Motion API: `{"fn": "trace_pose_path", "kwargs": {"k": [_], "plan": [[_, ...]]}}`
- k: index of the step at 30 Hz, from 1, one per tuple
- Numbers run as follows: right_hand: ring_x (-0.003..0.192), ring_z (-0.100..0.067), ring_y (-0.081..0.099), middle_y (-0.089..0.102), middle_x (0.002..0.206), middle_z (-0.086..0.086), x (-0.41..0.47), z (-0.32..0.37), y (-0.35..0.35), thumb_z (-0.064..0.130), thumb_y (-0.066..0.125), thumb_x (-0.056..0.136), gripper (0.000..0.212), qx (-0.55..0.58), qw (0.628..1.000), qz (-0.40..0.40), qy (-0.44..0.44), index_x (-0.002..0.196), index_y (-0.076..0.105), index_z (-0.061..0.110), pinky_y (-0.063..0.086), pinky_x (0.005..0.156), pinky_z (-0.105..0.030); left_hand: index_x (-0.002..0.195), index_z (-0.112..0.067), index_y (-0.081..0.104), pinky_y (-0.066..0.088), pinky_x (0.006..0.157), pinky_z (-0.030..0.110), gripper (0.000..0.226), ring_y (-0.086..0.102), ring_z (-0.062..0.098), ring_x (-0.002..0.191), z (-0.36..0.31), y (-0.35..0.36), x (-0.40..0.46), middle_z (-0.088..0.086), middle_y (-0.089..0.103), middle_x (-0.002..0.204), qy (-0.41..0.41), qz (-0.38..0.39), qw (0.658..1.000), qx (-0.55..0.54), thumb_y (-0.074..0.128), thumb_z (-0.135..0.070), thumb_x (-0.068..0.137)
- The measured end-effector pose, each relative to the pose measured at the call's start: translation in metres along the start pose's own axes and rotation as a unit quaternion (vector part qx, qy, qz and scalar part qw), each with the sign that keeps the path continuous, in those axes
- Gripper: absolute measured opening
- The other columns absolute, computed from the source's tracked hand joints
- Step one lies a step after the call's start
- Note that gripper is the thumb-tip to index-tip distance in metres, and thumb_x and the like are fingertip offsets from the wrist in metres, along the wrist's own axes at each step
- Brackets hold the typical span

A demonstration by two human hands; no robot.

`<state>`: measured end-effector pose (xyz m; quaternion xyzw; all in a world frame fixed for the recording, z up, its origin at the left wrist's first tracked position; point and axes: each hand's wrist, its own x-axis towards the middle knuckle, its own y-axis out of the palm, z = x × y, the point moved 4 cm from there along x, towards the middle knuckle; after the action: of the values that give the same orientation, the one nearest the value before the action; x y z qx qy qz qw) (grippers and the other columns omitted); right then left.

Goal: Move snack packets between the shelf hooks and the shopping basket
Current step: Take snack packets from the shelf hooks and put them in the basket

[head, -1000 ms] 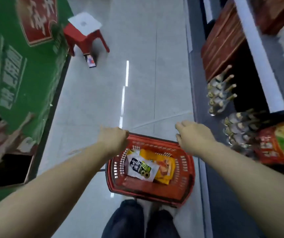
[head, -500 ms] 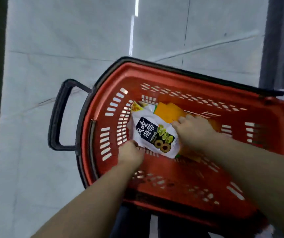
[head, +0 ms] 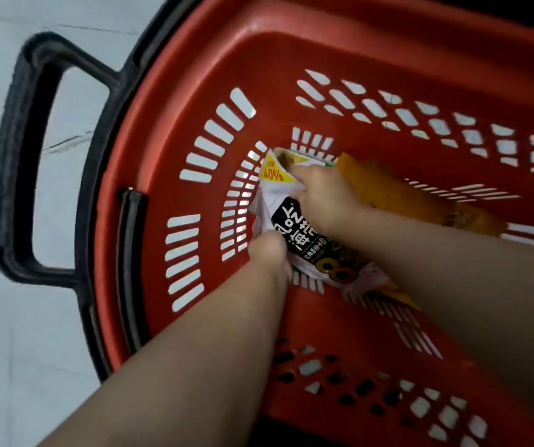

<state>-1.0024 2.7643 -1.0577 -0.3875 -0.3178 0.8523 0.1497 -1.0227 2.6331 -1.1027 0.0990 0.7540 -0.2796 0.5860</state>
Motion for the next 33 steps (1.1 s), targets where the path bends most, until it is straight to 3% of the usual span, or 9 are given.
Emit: {"fn": "trace_pose_path", "kwargs": {"k": [3,7,15,19,22,24,27,30,33], "plan": [[0.111,-0.033,0.053,0.058,0.125,-0.014,-0.023,-0.014,-0.019,0.017,0.047,0.096,0.033,0.055,0.997,-0.006,0.048,0.129,0.053,0.015,0.044,0.086,-0.032,0.131,-0.007,0.050,0.047,0.049,0.022,0.036,0.053,0.014,0.069,-0.009,-0.012,-0.026,0.013,0.058,0.129,0.016,0.007,1.000,-0.025,0.047,-0.007,0.095],[0.102,-0.028,0.059,0.066,0.110,-0.012,-0.064,-0.038,-0.061,0.019,0.051,0.095,0.023,0.162,0.978,-0.069,0.112,0.112,0.061,0.009,0.036,0.073,-0.025,0.128,-0.024,0.051,0.044,0.076,0.028,0.034,0.058,0.020,0.105,-0.032,-0.016,-0.075,0.001,0.058,0.129,0.056,0.094,0.993,0.035,0.058,-0.027,0.094],[0.055,0.010,0.054,0.057,0.058,0.014,-0.151,-0.044,-0.122,0.009,0.058,0.092,0.013,0.364,0.909,-0.137,0.149,0.083,0.062,0.017,0.043,0.057,-0.005,0.094,-0.003,0.064,0.047,0.094,0.041,0.026,0.066,0.027,0.097,-0.081,-0.022,-0.164,0.012,0.072,0.095,0.290,0.208,0.902,0.245,0.058,-0.028,0.094],[0.066,0.001,0.062,0.071,0.072,0.010,-0.201,-0.034,-0.158,0.009,0.058,0.092,0.024,0.409,0.880,-0.176,0.164,0.074,0.060,0.024,0.054,0.064,-0.024,0.089,0.000,0.066,0.051,0.071,0.018,0.020,0.063,0.006,0.074,-0.108,-0.022,-0.236,0.003,0.069,0.081,0.399,0.221,0.838,0.300,0.058,-0.017,0.095],[0.049,0.002,0.049,0.062,0.050,0.002,-0.241,-0.019,-0.205,0.017,0.058,0.093,0.022,0.421,0.870,-0.207,0.154,0.071,0.059,0.016,0.038,0.051,-0.018,0.086,-0.011,0.068,0.051,0.068,0.017,0.015,0.064,0.006,0.072,-0.133,-0.019,-0.302,0.001,0.070,0.080,0.455,0.262,0.771,0.361,0.058,-0.018,0.094],[0.056,-0.015,0.043,0.053,0.062,-0.026,-0.268,-0.007,-0.241,0.026,0.060,0.092,0.028,0.415,0.868,-0.226,0.149,0.075,0.060,0.004,0.030,0.056,-0.025,0.082,-0.013,0.068,0.054,0.063,0.017,0.016,0.067,0.009,0.069,-0.152,-0.018,-0.352,0.004,0.071,0.077,0.475,0.285,0.740,0.381,0.058,-0.016,0.094],[0.060,-0.027,0.055,0.059,0.069,-0.019,-0.306,0.012,-0.307,0.038,0.063,0.086,0.047,0.408,0.863,-0.267,0.132,0.083,0.057,-0.009,0.042,0.059,-0.036,0.082,0.006,0.062,0.052,0.059,0.017,0.023,0.062,0.016,0.065,-0.180,-0.017,-0.435,0.024,0.064,0.076,0.526,0.313,0.691,0.385,0.059,-0.015,0.093],[0.091,-0.054,0.058,0.057,0.102,-0.039,-0.350,0.038,-0.374,0.059,0.062,0.068,0.077,0.407,0.852,-0.308,0.113,0.097,0.054,-0.012,0.052,0.075,-0.060,0.089,0.007,0.065,0.048,0.065,0.010,0.023,0.060,0.003,0.068,-0.198,-0.020,-0.525,0.012,0.067,0.079,0.579,0.329,0.638,0.388,0.059,-0.015,0.092],[0.085,-0.050,0.062,0.052,0.105,-0.044,-0.408,0.066,-0.440,0.050,0.065,0.080,0.070,0.386,0.847,-0.355,0.087,0.101,0.050,-0.016,0.059,0.065,-0.037,0.087,-0.002,0.068,0.048,0.069,0.012,0.016,0.064,0.002,0.072,-0.213,-0.027,-0.617,0.005,0.070,0.084,0.616,0.340,0.599,0.382,0.060,-0.016,0.092]]}}
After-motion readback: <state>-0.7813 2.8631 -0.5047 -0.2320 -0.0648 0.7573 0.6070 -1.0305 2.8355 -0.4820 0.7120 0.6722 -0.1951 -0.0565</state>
